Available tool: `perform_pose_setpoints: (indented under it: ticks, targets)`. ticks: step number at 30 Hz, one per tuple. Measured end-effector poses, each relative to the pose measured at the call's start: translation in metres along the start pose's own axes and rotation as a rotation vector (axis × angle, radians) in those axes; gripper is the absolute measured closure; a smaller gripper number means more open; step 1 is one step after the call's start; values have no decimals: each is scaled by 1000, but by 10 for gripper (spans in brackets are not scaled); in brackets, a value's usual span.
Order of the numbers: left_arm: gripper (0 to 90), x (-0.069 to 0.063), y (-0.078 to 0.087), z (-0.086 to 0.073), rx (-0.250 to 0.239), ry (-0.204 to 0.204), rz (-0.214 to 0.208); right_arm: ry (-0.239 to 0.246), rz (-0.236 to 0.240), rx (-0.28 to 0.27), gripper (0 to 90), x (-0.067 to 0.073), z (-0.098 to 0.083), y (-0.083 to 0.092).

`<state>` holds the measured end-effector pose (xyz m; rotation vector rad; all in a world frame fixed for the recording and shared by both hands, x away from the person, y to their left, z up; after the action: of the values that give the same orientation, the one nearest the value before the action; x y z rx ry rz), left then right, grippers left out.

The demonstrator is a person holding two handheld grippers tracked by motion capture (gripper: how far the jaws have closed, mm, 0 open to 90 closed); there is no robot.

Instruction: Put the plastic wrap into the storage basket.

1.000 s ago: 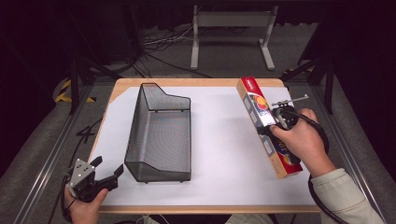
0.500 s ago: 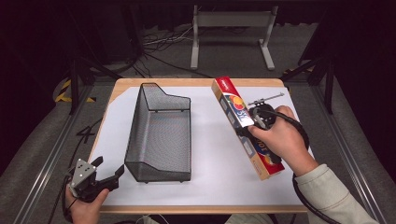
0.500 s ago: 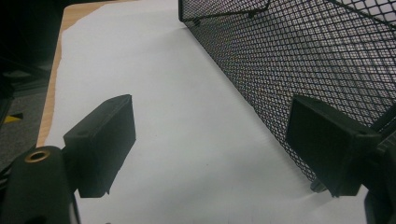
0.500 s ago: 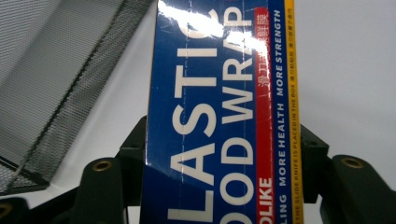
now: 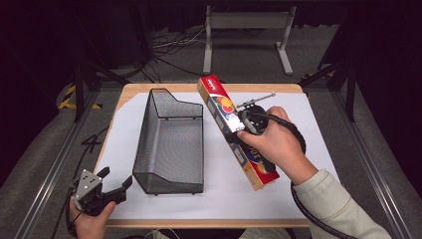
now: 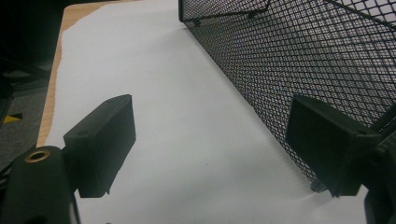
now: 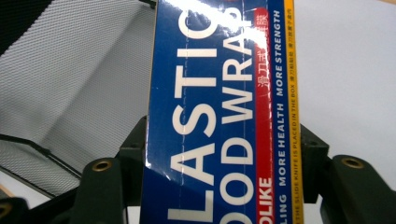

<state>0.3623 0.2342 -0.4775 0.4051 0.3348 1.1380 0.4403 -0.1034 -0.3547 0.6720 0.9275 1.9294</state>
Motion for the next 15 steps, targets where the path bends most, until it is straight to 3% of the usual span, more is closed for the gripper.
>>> perform_pose_setpoints:
  ticks: [8,15]
  targets:
    - [169,0,0,0,0,0,-3,32,17,14,398,27,9,-9]
    - [169,0,0,0,-1,3,-4,30,39,16,397,41,14,-14]
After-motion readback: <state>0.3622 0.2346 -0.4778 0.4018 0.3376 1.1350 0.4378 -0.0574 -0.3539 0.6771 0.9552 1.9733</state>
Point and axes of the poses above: each handheld gripper's, and its own axes: y roughly backward along the jaws, z roughly out of its top, x roughly to its left, the point moved 10 cm from there along -y, roughly forward along the jaws, and after that the axes turned 2 degrees about x, right-handed, at the moved point
